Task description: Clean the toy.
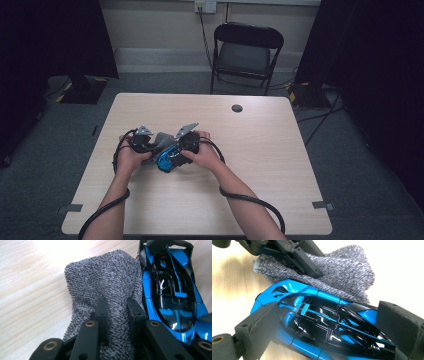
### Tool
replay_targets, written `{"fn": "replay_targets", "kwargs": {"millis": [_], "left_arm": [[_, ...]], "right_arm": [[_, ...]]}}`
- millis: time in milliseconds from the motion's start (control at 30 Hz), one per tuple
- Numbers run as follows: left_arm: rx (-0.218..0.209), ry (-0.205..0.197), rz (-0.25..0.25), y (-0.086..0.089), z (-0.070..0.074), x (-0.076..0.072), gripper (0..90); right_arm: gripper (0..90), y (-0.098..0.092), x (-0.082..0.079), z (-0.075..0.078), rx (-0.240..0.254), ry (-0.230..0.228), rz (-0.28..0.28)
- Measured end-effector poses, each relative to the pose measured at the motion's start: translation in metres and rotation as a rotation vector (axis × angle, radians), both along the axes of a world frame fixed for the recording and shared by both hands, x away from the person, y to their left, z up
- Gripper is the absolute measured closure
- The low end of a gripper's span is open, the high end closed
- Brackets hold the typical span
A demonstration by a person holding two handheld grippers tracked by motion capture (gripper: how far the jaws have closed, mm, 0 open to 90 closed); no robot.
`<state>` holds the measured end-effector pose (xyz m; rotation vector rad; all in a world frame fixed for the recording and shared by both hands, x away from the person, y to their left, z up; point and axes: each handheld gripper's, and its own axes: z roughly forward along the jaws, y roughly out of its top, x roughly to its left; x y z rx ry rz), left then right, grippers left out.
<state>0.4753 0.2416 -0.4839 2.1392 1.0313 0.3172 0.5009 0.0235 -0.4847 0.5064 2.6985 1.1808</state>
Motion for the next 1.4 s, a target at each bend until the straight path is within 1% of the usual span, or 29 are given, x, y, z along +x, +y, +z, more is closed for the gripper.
{"fn": "replay_targets", "kwargs": {"millis": [100, 233, 333, 433, 467, 567, 600, 633, 667, 700, 800, 833, 967, 1033, 1067, 1100, 1300, 1333, 1367, 1400], "left_arm": [[0.006, 0.000, -0.002, 0.003, 0.001, -0.004, 74.1], [0.009, 0.001, 0.009, 0.009, 0.001, -0.011, 74.1], [0.004, 0.001, 0.013, 0.011, 0.001, -0.015, 74.1], [0.000, -0.006, 0.022, 0.014, 0.001, -0.023, 74.1], [0.000, -0.006, 0.022, 0.014, 0.001, -0.023, 74.1], [-0.009, -0.006, 0.030, 0.016, 0.002, -0.030, 74.1], [-0.009, -0.006, 0.030, 0.016, 0.002, -0.030, 74.2], [-0.020, 0.000, 0.041, 0.018, 0.002, -0.033, 74.3], [-0.020, 0.000, 0.041, 0.018, 0.002, -0.033, 74.3], [-0.035, 0.002, 0.052, 0.020, 0.002, -0.037, 74.3], [-0.040, 0.008, 0.057, 0.024, 0.001, -0.041, 74.3], [-0.035, 0.014, 0.058, 0.027, 0.002, -0.045, 74.4], [-0.020, 0.017, 0.051, 0.030, 0.004, -0.050, 74.5], [-0.010, 0.019, 0.036, 0.032, 0.005, -0.056, 74.4], [-0.010, 0.019, 0.036, 0.032, 0.005, -0.056, 74.4], [-0.013, 0.019, 0.034, 0.034, 0.006, -0.059, 74.5], [-0.005, 0.016, 0.026, 0.037, 0.009, -0.067, 74.4], [-0.001, 0.006, 0.023, 0.040, 0.011, -0.070, 74.5], [-0.001, 0.006, 0.023, 0.040, 0.011, -0.070, 74.5], [-0.010, -0.012, 0.028, 0.043, 0.014, -0.071, 74.5]], "right_arm": [[4.5, 0.000, 0.000, 0.000, -0.002, 0.000, 0.001], [4.4, 0.000, 0.000, 0.000, -0.001, -0.001, -0.002], [4.4, 0.000, 0.000, 0.000, -0.002, 0.000, -0.001], [4.4, 0.000, 0.000, 0.000, -0.004, 0.000, -0.004], [4.4, 0.000, 0.000, 0.000, -0.004, 0.000, -0.004], [4.4, 0.001, -0.001, 0.000, -0.005, 0.000, -0.008], [4.4, 0.001, -0.001, 0.000, -0.005, 0.000, -0.009], [4.4, 0.001, -0.001, 0.000, -0.007, -0.002, -0.008], [4.4, 0.001, -0.001, 0.000, -0.007, -0.002, -0.008], [4.4, 0.001, -0.001, 0.001, -0.008, -0.002, -0.008], [4.4, 0.001, -0.001, 0.001, -0.009, -0.003, -0.007], [4.4, 0.001, -0.002, 0.001, -0.010, -0.003, -0.009], [4.4, 0.001, -0.002, 0.001, -0.011, -0.002, -0.009], [4.4, 0.001, -0.001, 0.001, -0.010, -0.002, -0.008], [4.4, 0.001, -0.001, 0.001, -0.010, -0.002, -0.008], [4.4, 0.001, -0.002, 0.000, -0.005, -0.004, -0.010], [4.4, 0.000, -0.002, 0.000, -0.006, -0.004, -0.012], [4.3, 0.000, -0.002, 0.000, -0.003, -0.004, -0.011], [4.4, 0.000, -0.002, 0.000, -0.004, -0.004, -0.011], [4.3, 0.000, -0.002, 0.000, -0.007, -0.005, -0.012]]}}
